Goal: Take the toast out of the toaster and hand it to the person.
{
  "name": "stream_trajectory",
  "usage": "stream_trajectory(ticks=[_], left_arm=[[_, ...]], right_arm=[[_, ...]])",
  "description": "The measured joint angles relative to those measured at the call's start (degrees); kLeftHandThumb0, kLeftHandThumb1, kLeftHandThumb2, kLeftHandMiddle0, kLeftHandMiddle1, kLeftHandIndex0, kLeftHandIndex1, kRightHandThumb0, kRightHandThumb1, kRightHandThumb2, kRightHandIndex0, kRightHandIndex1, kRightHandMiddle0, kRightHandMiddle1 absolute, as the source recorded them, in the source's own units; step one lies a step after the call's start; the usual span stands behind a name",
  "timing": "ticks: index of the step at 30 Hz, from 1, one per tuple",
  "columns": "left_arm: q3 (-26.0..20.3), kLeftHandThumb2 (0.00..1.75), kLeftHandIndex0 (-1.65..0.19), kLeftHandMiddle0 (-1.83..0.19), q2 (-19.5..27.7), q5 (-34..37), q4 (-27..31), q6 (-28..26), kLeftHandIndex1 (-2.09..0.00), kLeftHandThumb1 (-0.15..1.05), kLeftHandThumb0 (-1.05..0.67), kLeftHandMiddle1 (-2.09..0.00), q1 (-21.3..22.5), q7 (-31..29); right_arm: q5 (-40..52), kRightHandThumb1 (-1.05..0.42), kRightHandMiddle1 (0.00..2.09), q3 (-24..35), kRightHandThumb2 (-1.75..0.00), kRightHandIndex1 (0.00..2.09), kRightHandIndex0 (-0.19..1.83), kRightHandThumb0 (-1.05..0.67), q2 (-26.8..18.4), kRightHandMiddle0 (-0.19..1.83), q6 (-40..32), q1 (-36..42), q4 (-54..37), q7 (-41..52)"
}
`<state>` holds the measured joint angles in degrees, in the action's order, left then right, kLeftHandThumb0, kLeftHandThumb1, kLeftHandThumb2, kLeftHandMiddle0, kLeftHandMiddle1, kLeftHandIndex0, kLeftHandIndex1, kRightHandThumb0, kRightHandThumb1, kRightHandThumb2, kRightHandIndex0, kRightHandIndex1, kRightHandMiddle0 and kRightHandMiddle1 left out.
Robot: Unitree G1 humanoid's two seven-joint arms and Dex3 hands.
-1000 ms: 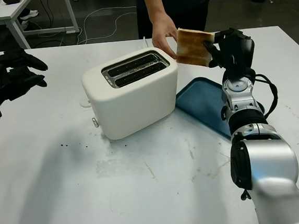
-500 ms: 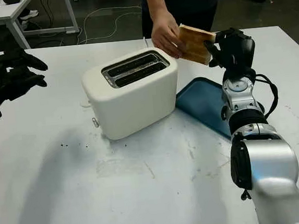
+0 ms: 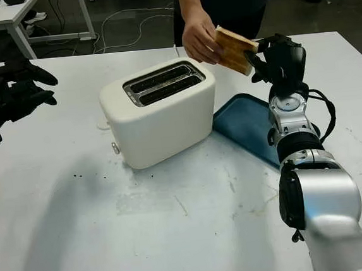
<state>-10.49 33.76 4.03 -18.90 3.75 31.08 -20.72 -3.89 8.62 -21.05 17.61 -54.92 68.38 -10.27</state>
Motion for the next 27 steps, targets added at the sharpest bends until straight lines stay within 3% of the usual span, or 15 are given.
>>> stream_trajectory(ticks=[3,8,11,15,21,27], left_arm=[[0.00,0.00,-0.62,-0.69,0.00,0.00,0.00,0.00,-1.17,0.86,-1.05,-1.28,0.00,0.00],[0.00,0.00,-0.62,-0.69,0.00,0.01,0.00,-0.01,-1.17,0.86,-1.05,-1.28,0.00,-0.01],[0.00,0.00,-0.62,-0.69,-0.01,0.01,0.01,-0.01,-1.17,0.86,-1.05,-1.28,0.00,-0.01],[0.00,0.00,-0.62,-0.69,-0.01,0.01,0.01,-0.05,-1.16,0.86,-1.05,-1.28,0.00,-0.01],[-0.04,0.00,-0.62,-0.67,-0.02,0.04,0.13,-0.17,-1.16,0.87,-1.05,-1.28,-0.07,-0.04],[-0.42,0.00,-0.63,-0.67,-0.15,0.29,1.72,-0.16,-1.15,0.87,-1.05,-1.29,-1.48,-0.03]], right_arm=[[-1.80,-0.88,1.06,-1.92,0.00,1.40,1.00,-0.77,-1.04,1.06,0.00,0.00,0.00,2.36],[-0.62,-0.80,0.33,-1.15,0.00,1.03,0.78,-0.80,-1.50,0.98,-0.04,0.47,-1.07,6.95],[-1.21,-0.83,0.04,-1.75,0.00,0.49,0.58,-0.89,-1.88,0.69,-0.50,1.22,-3.14,8.08],[-1.29,-0.85,0.00,-2.35,0.00,0.16,0.38,-0.91,-3.52,0.39,-2.26,3.17,-7.28,11.43],[-1.33,-0.88,0.00,-2.47,-0.01,0.07,0.24,-0.89,-6.45,0.21,-3.68,8.21,-16.15,15.11],[2.45,-0.82,0.00,-0.78,0.00,0.00,0.08,-0.89,-7.42,0.08,-5.99,15.13,-26.42,21.51]])
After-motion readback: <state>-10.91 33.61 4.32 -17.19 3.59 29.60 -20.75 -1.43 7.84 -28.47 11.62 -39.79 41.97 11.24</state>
